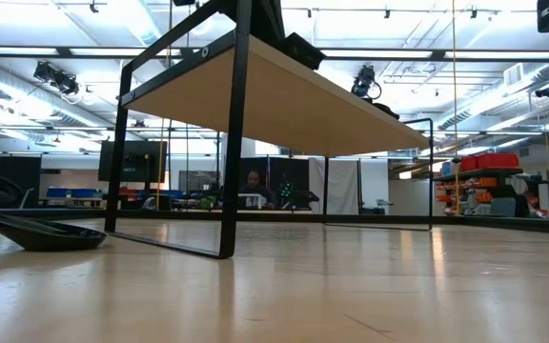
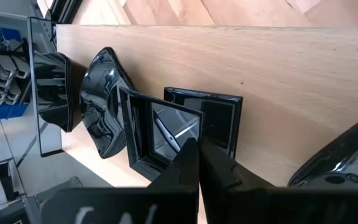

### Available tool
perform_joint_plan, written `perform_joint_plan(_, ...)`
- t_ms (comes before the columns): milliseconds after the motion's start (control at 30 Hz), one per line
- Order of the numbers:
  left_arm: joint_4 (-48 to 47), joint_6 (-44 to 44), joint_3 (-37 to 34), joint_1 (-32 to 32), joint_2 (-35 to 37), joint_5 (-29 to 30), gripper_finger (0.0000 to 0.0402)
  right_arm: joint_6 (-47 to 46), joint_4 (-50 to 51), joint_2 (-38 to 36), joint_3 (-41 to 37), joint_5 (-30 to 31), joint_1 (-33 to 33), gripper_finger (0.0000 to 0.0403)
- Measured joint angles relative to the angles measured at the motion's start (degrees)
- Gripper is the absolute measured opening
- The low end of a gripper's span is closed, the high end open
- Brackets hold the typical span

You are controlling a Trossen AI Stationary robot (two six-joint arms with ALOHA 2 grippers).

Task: Pick & Place Mini shaped plates
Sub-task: Stack the black square shaped plate on top of the black square shaped plate on the shelf

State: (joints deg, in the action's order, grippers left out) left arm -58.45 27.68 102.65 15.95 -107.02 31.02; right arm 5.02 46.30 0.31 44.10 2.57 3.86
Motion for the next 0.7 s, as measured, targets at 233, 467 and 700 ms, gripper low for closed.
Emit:
perform_joint_plan(233,0.8,1.3,0.0,-0.4,0.0,0.4,0.0000,0.0,0.0,0.0,0.0,0.0,0.0,0.0010)
perform_joint_plan(467,1.3,1.5,0.0,-0.4,0.0,0.3,0.0000,0.0,0.0,0.0,0.0,0.0,0.0,0.0010)
perform_joint_plan(700,1.3,1.6,0.0,-0.4,0.0,0.3,0.0000,0.0,0.0,0.0,0.0,0.0,0.0,0.0010)
